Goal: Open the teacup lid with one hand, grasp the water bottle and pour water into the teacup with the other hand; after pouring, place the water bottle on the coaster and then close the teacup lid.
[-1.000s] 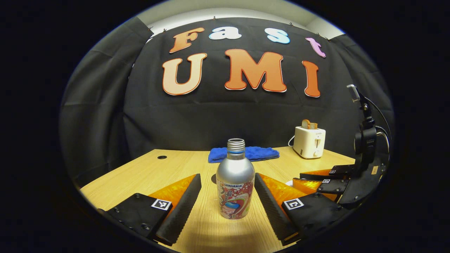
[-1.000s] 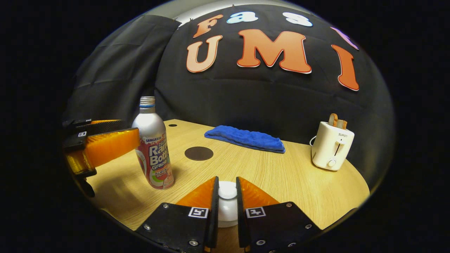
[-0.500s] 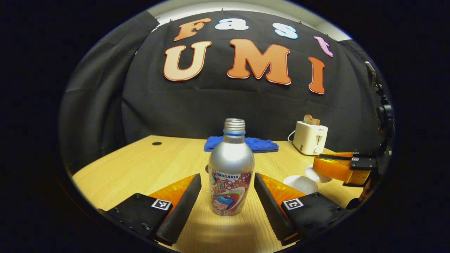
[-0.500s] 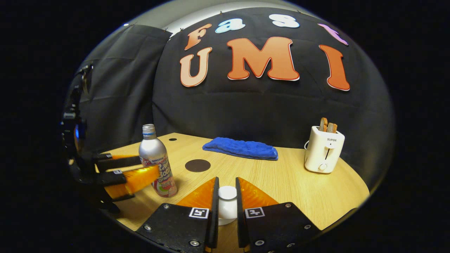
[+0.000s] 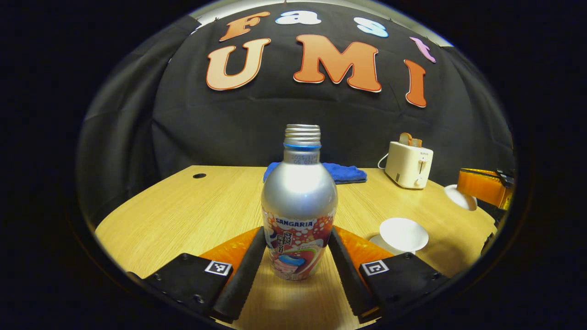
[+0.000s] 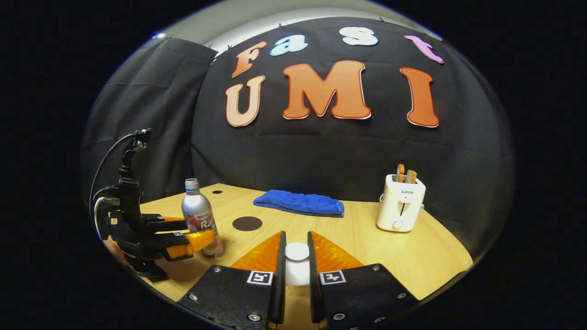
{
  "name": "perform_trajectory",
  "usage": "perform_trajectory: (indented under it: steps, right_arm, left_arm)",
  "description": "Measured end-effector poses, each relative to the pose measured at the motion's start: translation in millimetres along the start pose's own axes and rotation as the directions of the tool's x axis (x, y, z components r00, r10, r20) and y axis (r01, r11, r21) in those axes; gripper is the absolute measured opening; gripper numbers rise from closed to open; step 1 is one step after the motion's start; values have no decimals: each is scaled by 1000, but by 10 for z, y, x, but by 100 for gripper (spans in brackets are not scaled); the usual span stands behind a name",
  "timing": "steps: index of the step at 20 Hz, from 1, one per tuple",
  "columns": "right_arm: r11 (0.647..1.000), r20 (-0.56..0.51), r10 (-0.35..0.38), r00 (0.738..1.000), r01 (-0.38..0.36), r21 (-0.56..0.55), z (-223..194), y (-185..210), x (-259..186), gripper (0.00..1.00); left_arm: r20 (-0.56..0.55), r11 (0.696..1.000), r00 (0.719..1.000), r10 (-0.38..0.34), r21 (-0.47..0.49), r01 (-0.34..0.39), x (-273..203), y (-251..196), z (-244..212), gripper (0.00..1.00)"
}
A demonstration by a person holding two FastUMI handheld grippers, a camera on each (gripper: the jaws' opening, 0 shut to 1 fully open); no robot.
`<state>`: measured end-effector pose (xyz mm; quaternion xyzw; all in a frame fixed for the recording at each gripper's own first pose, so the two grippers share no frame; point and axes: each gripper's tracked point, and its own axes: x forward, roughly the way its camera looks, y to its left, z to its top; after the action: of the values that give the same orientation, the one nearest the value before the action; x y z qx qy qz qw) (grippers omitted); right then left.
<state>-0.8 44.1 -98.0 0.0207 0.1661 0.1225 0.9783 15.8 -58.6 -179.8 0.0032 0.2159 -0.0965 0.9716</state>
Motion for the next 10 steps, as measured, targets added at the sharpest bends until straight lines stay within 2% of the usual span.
perform_trajectory:
  steps: [3,4,6,7,10]
  right_arm:
    - [999,8,-30,1000,30,18,26,-127,-68,23]
    - [999,15,-33,999,32,24,34,-149,-100,23]
    - [999,27,-45,999,45,25,73,-212,-147,23]
    - [998,33,-54,998,53,23,104,-246,-169,23]
    - [997,46,-72,996,71,20,129,-325,-239,23]
  left_arm:
    - [10,999,1000,22,23,-22,-3,25,49,80]
    - [13,998,999,32,48,-32,-21,54,73,84]
    - [41,989,997,68,129,-72,-45,113,210,81]
    - [57,979,994,92,177,-100,-36,168,290,85]
    - [91,936,987,132,316,-155,-70,237,417,85]
